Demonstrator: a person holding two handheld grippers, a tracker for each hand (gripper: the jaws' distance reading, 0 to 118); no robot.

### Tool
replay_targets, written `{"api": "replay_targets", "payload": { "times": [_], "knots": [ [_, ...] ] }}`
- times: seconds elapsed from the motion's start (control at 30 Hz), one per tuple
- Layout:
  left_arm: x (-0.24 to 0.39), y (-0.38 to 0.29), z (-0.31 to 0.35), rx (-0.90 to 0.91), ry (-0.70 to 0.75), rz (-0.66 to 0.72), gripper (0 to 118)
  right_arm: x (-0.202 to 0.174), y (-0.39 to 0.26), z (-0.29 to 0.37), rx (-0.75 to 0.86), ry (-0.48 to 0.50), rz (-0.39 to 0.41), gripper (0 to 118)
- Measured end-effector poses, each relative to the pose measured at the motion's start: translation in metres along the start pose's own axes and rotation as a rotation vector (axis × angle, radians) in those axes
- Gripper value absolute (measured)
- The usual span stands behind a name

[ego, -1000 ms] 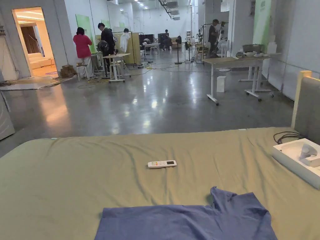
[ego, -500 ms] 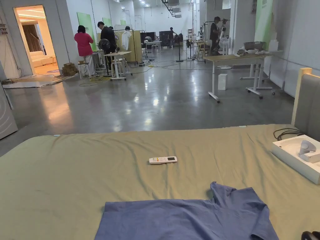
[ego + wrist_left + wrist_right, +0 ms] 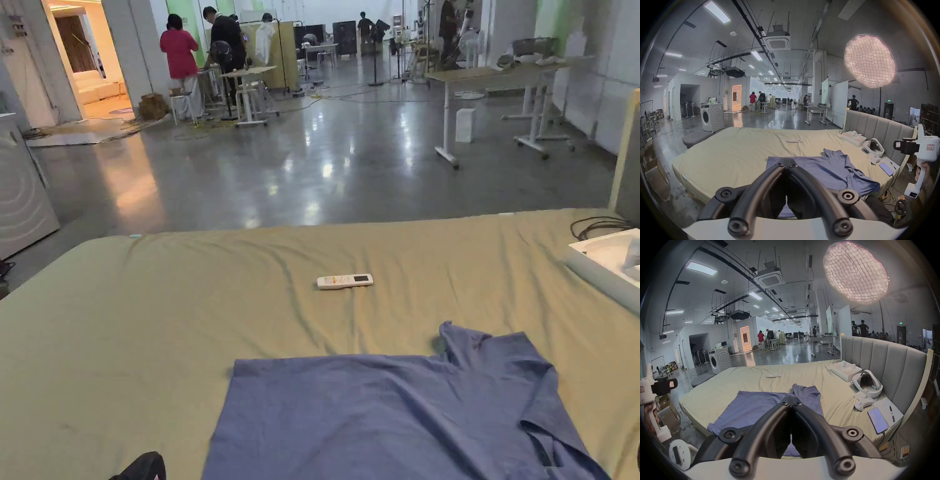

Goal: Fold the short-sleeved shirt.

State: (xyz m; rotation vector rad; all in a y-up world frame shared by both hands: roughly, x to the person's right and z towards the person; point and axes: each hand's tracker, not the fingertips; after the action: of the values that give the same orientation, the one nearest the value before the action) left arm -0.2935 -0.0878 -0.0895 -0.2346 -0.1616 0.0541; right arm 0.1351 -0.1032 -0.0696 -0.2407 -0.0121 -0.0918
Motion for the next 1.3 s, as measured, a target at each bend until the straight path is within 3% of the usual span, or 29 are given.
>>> {"api": "replay_targets", "payload": {
  "times": [0.17, 0.23, 0.33, 0.37, 0.63, 0.87, 0.9, 0.93, 0.97, 1.07, 1.1, 1.13, 1.2, 1.23, 1.3],
  "knots": [
    [-0.031, -0.025, -0.012, -0.119, 0.038, 0.046, 1, 0.008, -0.015, -0.01, -0.08, 0.003, -0.044, 0],
    [-0.047, -0.039, -0.024, -0.174, 0.071, 0.069, 10, 0.012, -0.021, -0.013, -0.1, 0.002, -0.071, 0],
    [-0.077, -0.064, -0.05, -0.335, 0.055, 0.121, 99, 0.016, -0.03, -0.018, -0.139, 0.009, -0.106, 0],
    [-0.084, -0.075, -0.057, -0.368, 0.066, 0.129, 108, 0.017, -0.032, -0.019, -0.155, 0.014, -0.112, 0],
    [-0.132, -0.158, -0.124, -0.516, 0.036, 0.242, 108, 0.021, -0.051, -0.038, -0.251, 0.024, -0.197, 0],
    [-0.137, -0.183, -0.156, -0.577, 0.03, 0.252, 106, 0.012, -0.056, -0.039, -0.302, -0.008, -0.113, 0],
    [-0.136, -0.185, -0.161, -0.59, 0.036, 0.213, 100, 0.012, -0.057, -0.039, -0.306, -0.007, -0.108, 0],
    [-0.134, -0.187, -0.165, -0.611, 0.037, 0.186, 83, 0.012, -0.059, -0.038, -0.308, -0.005, -0.107, 0],
    [-0.132, -0.188, -0.165, -0.617, 0.03, 0.172, 57, 0.012, -0.06, -0.038, -0.313, -0.005, -0.107, 0],
    [-0.124, -0.188, -0.17, -0.637, 0.088, 0.082, 55, 0.011, -0.062, -0.038, -0.326, -0.012, -0.107, 0],
    [-0.124, -0.187, -0.169, -0.625, 0.058, 0.115, 52, 0.01, -0.063, -0.038, -0.333, -0.016, -0.103, 0],
    [-0.125, -0.187, -0.168, -0.625, 0.055, 0.123, 46, 0.01, -0.065, -0.038, -0.336, -0.019, -0.099, 0],
    [-0.126, -0.187, -0.167, -0.629, 0.053, 0.123, 14, 0.01, -0.067, -0.038, -0.344, -0.021, -0.097, 0],
    [-0.125, -0.186, -0.165, -0.625, 0.05, 0.123, 7, 0.011, -0.068, -0.038, -0.347, -0.018, -0.101, 0],
    [-0.119, -0.185, -0.164, -0.623, 0.033, 0.124, 6, 0.012, -0.07, -0.037, -0.346, -0.017, -0.109, 0]
  ]
}}
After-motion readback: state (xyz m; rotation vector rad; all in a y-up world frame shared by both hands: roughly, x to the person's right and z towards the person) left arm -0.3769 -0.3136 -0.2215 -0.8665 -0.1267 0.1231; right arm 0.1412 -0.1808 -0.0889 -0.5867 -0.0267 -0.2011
